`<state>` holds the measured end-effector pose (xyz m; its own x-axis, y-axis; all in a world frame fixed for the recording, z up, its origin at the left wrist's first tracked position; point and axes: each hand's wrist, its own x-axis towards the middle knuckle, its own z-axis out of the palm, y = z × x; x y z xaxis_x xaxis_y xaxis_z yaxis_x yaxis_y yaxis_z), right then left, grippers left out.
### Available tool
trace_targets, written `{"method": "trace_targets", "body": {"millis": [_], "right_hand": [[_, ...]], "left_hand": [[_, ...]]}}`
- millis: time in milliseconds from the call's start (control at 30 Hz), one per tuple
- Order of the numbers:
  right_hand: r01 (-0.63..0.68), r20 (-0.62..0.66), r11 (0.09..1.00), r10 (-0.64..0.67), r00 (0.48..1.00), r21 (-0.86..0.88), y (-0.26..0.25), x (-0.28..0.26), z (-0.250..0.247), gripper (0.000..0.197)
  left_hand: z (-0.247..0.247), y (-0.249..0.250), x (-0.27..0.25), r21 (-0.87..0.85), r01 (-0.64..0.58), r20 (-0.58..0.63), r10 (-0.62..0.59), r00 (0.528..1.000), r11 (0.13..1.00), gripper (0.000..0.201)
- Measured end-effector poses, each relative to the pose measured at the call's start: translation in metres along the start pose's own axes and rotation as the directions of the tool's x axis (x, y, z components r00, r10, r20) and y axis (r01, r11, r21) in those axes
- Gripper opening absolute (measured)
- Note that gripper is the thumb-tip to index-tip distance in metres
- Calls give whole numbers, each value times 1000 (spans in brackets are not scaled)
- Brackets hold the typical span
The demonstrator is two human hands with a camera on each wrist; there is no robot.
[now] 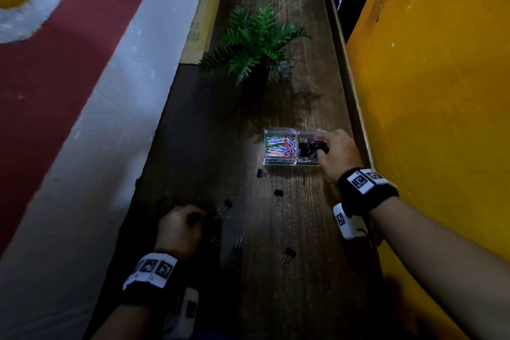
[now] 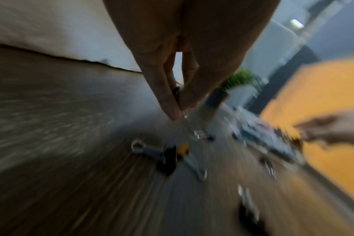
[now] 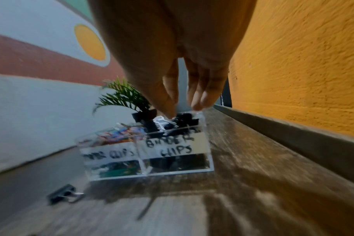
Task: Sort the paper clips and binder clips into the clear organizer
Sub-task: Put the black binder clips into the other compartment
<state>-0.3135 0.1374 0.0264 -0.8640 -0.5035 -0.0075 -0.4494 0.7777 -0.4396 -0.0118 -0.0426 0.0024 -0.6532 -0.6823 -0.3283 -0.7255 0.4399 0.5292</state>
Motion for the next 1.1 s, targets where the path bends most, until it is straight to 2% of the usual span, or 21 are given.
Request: {"method": "trace_targets", "body": {"millis": [100, 167, 200, 233, 300, 333, 400, 500, 633, 733, 833, 967, 1100], "right_hand": [[176, -71, 983, -172, 983, 48, -13, -27, 5, 31], [357, 21, 931, -359, 933, 74, -31, -62, 17, 29], [463, 100, 880, -473, 876, 103, -42, -83, 26, 29], [557, 189, 819, -574, 796, 139, -52, -103, 36, 31], [642, 384, 737, -666, 639, 210, -71, -139, 56, 32], [650, 455, 726, -668, 589, 224, -78, -152, 65, 30], [659, 548, 728, -635, 544, 189, -89, -166, 78, 27], [675, 631, 726, -586, 508, 131, -95, -172, 86, 25], [709, 692, 702, -543, 475, 64, -94, -171, 87, 25], [692, 698, 722, -509, 505, 26, -94, -165, 86, 22], [671, 664, 742, -510, 547, 17, -101, -157, 87, 22], [655, 601, 754, -546, 583, 50, -130, -151, 90, 27], [654, 615, 755, -536, 578, 43, -150, -150, 102, 26]], "left_hand": [[-7, -13, 4, -154, 117, 31, -114, 993, 981, 30], [-6, -17, 5, -210, 188, 82, -174, 981, 959, 33], [-5, -18, 4, -235, 219, 103, -199, 974, 947, 33], [-4, -19, 3, -256, 244, 122, -219, 968, 935, 31], [-2, -20, -1, -281, 273, 168, -233, 958, 920, 26], [-1, -22, -4, -281, 282, 197, -232, 953, 917, 24], [-5, -22, -12, -234, 276, 265, -212, 941, 932, 19], [-11, -27, -24, -134, 176, 292, -131, 947, 975, 25], [-11, -33, -34, -48, 57, 204, -46, 978, 997, 37], [-8, -35, -37, -40, -38, 148, 43, 988, 998, 35], [-4, -41, -37, 25, -174, 118, 170, 978, 984, 26], [-3, -37, -37, 124, -298, 230, 265, 937, 946, 32], [-1, -33, -39, 244, -330, 291, 255, 922, 912, 39]]}}
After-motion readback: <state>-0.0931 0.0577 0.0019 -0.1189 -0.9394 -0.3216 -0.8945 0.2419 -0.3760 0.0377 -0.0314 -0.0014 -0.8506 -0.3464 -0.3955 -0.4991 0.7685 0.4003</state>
